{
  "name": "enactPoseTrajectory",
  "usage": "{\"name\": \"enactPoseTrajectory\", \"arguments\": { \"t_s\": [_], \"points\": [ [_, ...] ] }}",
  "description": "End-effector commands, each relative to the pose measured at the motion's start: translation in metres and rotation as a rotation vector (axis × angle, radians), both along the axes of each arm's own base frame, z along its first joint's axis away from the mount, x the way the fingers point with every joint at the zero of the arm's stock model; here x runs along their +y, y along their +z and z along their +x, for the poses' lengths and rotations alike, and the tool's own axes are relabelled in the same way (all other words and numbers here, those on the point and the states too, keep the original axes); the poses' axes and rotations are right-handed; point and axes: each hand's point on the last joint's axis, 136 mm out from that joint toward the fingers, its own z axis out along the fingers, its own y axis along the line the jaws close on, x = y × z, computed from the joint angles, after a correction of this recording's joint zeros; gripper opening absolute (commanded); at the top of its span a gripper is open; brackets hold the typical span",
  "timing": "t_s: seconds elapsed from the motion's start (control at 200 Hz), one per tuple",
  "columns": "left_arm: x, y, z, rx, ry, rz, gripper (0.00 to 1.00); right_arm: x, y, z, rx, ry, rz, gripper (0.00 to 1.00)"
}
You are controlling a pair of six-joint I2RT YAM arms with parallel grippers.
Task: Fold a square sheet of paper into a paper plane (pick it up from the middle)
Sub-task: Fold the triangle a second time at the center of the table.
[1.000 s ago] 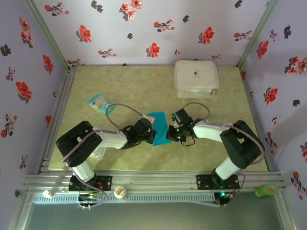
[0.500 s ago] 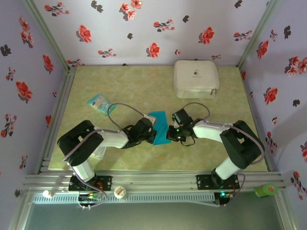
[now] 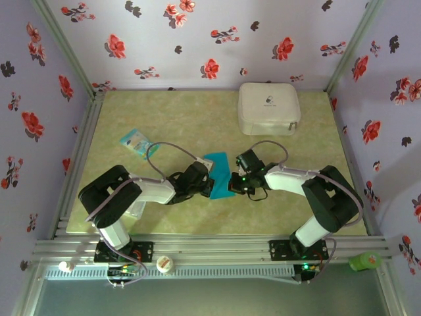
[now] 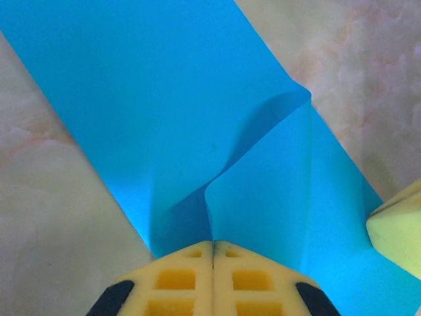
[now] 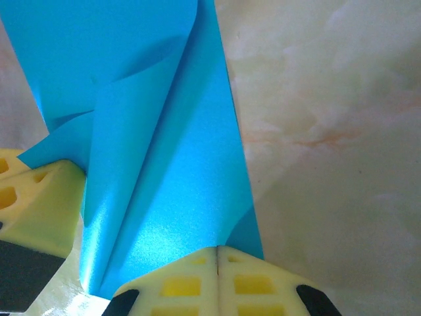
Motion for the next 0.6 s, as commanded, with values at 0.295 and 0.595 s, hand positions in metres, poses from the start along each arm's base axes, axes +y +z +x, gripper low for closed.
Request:
{"name": "enactPoseTrajectory", "arguments": {
  "t_s": [0.295,0.595],
  "points": [
    [0.02,-0.019,-0.006,0.062,0.044,0.025,0.0,0.019,0.034,0.014,-0.076,-0.096,0.201,0.0],
    [0.023,-0.021,-0.009,0.073,0.055,0.003,0.0,0.047,0.035,0.032,-0.048,-0.128,0.334,0.0]
  ]
}}
